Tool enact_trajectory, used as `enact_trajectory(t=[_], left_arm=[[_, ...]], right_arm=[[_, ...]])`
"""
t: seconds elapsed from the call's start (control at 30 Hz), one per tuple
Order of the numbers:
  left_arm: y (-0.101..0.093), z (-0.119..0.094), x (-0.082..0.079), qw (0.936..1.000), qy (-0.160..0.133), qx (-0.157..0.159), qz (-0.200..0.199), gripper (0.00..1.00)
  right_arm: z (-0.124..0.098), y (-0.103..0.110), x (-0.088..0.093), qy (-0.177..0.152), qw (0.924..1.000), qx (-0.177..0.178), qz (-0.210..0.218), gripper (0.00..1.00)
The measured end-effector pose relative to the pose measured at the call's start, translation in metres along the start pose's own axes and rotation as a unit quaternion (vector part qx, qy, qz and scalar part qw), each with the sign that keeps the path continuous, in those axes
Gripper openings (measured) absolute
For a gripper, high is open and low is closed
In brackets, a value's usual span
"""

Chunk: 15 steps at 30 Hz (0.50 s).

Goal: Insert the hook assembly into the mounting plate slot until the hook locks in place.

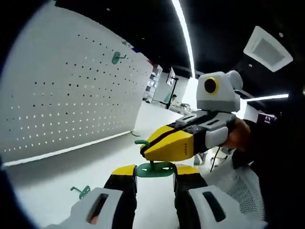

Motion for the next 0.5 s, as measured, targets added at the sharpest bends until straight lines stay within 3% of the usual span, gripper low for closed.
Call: enact_trajectory(t=[0.17,0.5], left_arm=[[-0.0018,0.0017,0.0025,0.9972,0.031,-0.022,0.065,0.29],[-0.0025,0.0023,0.0053,0.9944,0.047,-0.032,0.089,0.29]], right_arm=[[-0.0004,0.0014,0.0014,0.013,0.9999,0.003,0.002,0.04],[-0.0041,0.0025,0.0042,0.027,0.9996,0.001,0.008,0.07]])
Point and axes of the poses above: the point that each gripper's makers call its tool centre point, and the gripper's own axes: z roughly forward along the fingers, y roughly to its left, x roughly out of its underside, the point moved 10 cm from there along -z, roughly backward along the fingers, and after that the axes turned 1 degree about -x, right-handed, at the moved point
